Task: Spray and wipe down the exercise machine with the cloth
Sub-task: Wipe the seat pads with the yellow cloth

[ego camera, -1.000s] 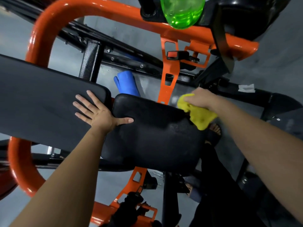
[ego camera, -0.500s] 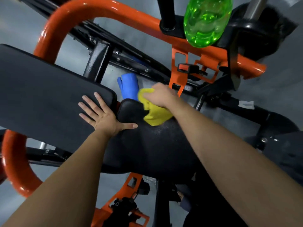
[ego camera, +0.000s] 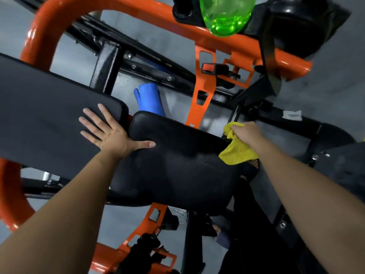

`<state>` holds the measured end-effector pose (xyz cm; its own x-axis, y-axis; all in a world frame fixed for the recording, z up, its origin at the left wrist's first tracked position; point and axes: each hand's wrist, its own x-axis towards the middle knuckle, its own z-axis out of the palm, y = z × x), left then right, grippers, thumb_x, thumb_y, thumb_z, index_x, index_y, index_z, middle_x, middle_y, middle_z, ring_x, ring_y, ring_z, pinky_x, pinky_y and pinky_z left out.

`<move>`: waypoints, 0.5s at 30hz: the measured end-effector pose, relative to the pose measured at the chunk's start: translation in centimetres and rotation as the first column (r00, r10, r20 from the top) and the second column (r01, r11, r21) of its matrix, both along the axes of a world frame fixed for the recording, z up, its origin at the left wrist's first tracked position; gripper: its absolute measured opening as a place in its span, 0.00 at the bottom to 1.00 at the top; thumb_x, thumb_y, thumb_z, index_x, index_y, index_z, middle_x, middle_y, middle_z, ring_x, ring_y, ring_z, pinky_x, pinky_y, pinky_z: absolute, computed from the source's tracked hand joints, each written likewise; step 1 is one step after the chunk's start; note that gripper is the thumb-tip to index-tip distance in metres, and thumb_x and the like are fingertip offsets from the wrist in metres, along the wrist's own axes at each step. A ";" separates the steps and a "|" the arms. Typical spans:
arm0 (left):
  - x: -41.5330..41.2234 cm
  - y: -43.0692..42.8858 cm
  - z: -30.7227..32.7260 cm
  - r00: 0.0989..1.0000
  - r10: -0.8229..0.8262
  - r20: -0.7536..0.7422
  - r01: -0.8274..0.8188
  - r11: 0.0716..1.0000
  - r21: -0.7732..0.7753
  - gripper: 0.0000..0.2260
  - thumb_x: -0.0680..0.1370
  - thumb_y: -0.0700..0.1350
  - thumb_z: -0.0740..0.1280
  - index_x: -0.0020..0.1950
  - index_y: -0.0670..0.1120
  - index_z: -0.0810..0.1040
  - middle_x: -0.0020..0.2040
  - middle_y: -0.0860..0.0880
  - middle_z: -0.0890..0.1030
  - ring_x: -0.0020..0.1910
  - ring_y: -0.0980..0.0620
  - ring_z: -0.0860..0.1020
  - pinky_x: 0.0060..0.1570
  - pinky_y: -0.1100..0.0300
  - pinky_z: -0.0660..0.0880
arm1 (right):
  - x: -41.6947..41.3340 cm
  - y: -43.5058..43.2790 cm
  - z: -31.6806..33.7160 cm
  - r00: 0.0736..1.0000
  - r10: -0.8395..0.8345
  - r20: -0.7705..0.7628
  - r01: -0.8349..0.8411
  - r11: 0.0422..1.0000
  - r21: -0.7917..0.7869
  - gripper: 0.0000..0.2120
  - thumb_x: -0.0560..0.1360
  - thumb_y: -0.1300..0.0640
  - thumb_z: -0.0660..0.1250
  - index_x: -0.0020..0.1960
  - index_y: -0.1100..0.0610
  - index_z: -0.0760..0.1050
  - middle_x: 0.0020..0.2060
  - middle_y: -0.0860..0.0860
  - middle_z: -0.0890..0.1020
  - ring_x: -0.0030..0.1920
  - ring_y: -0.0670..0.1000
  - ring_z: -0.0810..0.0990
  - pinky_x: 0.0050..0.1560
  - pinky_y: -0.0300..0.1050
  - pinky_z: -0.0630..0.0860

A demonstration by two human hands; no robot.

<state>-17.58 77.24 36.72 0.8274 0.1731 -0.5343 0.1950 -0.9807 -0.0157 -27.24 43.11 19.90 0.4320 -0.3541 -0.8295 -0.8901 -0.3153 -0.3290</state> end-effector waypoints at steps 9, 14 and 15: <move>0.1 -0.1 0.1 1.000 0.004 -0.008 -0.004 1.000 0.002 0.82 0.46 0.80 0.73 0.78 0.44 0.25 0.78 0.34 0.27 0.77 0.32 0.27 0.71 0.29 0.31 | -0.6 1.7 3.3 0.984 -0.096 0.147 0.105 0.993 -0.055 0.16 0.77 0.42 0.61 0.47 0.55 0.78 0.44 0.51 0.81 0.51 0.58 0.81 0.48 0.47 0.72; 0.3 -0.1 0.2 1.000 0.015 -0.020 -0.015 1.000 -0.005 0.82 0.45 0.81 0.71 0.78 0.45 0.24 0.78 0.34 0.26 0.77 0.32 0.26 0.71 0.30 0.30 | 6.3 12.3 10.1 0.839 -0.023 0.544 -0.063 0.989 0.138 0.17 0.74 0.42 0.61 0.53 0.52 0.79 0.46 0.54 0.83 0.50 0.57 0.80 0.46 0.48 0.70; 0.3 -0.1 0.2 1.000 0.019 -0.024 -0.020 1.000 -0.008 0.82 0.45 0.81 0.71 0.78 0.44 0.24 0.77 0.34 0.26 0.76 0.32 0.26 0.71 0.30 0.29 | 8.6 14.6 11.3 0.808 -0.013 0.589 -0.118 0.976 0.184 0.18 0.74 0.42 0.61 0.55 0.52 0.79 0.48 0.54 0.84 0.52 0.57 0.81 0.48 0.48 0.72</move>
